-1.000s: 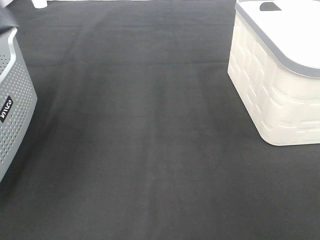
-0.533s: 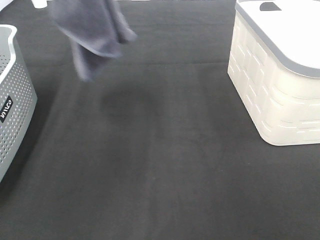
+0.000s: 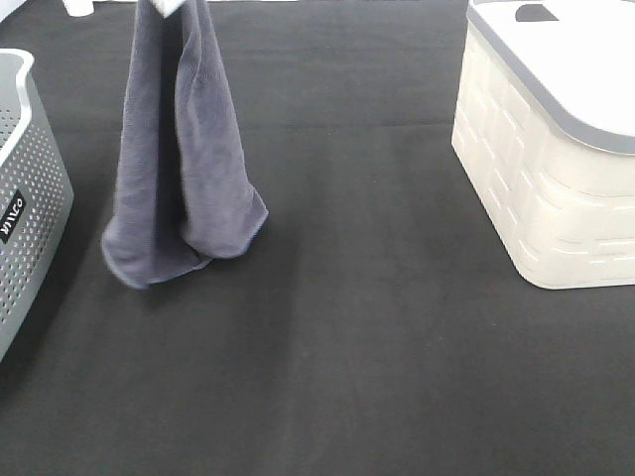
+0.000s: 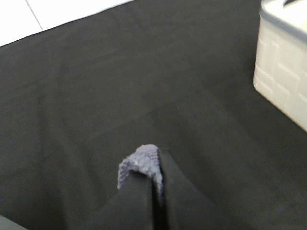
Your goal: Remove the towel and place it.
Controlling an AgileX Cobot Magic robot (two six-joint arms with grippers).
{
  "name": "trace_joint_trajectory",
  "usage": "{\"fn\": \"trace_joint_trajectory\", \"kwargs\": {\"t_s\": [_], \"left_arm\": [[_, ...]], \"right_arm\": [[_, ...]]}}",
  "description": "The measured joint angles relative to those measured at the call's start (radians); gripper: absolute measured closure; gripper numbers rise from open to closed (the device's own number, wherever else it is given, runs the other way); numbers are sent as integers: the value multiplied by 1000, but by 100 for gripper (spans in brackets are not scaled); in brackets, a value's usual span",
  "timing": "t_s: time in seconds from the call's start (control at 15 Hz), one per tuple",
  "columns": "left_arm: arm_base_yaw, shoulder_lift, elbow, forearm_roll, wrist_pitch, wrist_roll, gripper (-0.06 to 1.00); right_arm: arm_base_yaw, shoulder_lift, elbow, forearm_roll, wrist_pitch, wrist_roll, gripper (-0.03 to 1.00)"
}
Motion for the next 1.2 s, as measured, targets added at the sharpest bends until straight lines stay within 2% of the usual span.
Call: {"fn": "trace_joint_trajectory", "kwargs": {"t_s": [0.2, 0.33, 0.47, 0.6, 0.87, 1.2], "left_arm": [[-19, 0, 0, -55, 1, 161, 94], [-19, 0, 0, -80, 22, 224, 94], [-19, 0, -7, -86, 87, 298, 94], [-19, 0, -40, -88, 170, 389, 94], [-19, 0, -95, -127, 236, 438, 94], [-19, 0, -95, -146, 237, 503, 94]], "right_arm": [[0, 0, 0, 31, -1, 0, 32], [0, 0, 0, 135, -20, -26, 32], [0, 1, 0, 206, -23, -84, 34], [0, 57, -4, 236, -28, -149, 35], [0, 270, -10, 409, -206, -372, 35], [0, 530, -10, 610, -336, -588, 36]]}}
